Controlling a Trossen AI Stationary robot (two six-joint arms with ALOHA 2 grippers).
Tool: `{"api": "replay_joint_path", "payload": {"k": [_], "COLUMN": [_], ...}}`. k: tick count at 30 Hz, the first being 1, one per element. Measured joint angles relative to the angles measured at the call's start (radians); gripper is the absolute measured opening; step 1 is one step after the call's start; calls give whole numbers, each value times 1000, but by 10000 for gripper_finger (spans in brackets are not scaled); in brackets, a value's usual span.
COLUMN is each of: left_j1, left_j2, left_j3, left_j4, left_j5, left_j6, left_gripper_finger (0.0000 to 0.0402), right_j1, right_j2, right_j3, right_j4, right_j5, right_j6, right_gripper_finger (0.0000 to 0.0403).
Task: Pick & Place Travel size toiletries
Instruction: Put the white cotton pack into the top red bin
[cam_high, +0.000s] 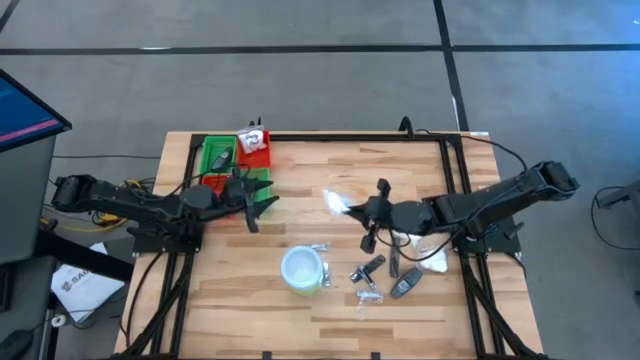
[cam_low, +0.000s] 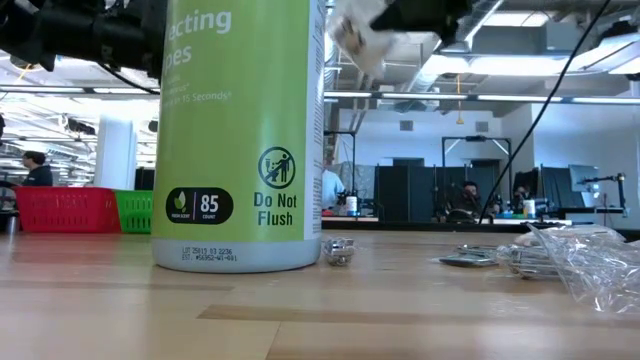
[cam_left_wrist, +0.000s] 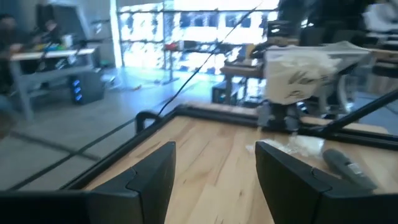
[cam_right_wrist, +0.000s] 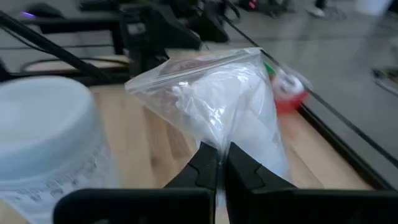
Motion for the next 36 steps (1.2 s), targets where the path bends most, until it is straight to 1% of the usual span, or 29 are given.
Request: {"api": "replay_joint_path", "payload": {"k": [3,5,9,13,18,21,24,27,30,36], "left_j1": [0,0,0,0,0,0,0,0,0,0], "left_j2": [16,32,68,113,160,162,162,162,162,163], "left_j3": [0,0,0,0,0,0,0,0,0,0], "left_j4": [45,82,156,236,346,355,358,370,378,399], "left_j5": [76,114,143,169,297,303,319,379,446,459], "left_j6": [28,40,44,55,89,101,127,145,145,145], "left_gripper_finger": [210,210,210,210,210,210,210,210,210,210], "right_j1": [-22,-37,-62,-92,-123,-128,-131,-133,-141,-163], "right_j2": [0,0,28,76,129,150,168,198,226,300], "right_j3": [0,0,2,1,0,0,0,3,12,78], "right_j4": [68,122,229,316,417,484,521,570,579,578], "right_j5": [-85,-167,-303,-407,-500,-581,-608,-613,-632,-706], "right_j6": [-48,-78,-118,-125,-123,-122,-122,-118,-115,-87], "right_gripper_finger": [0,0,0,0,0,0,0,0,0,0]}}
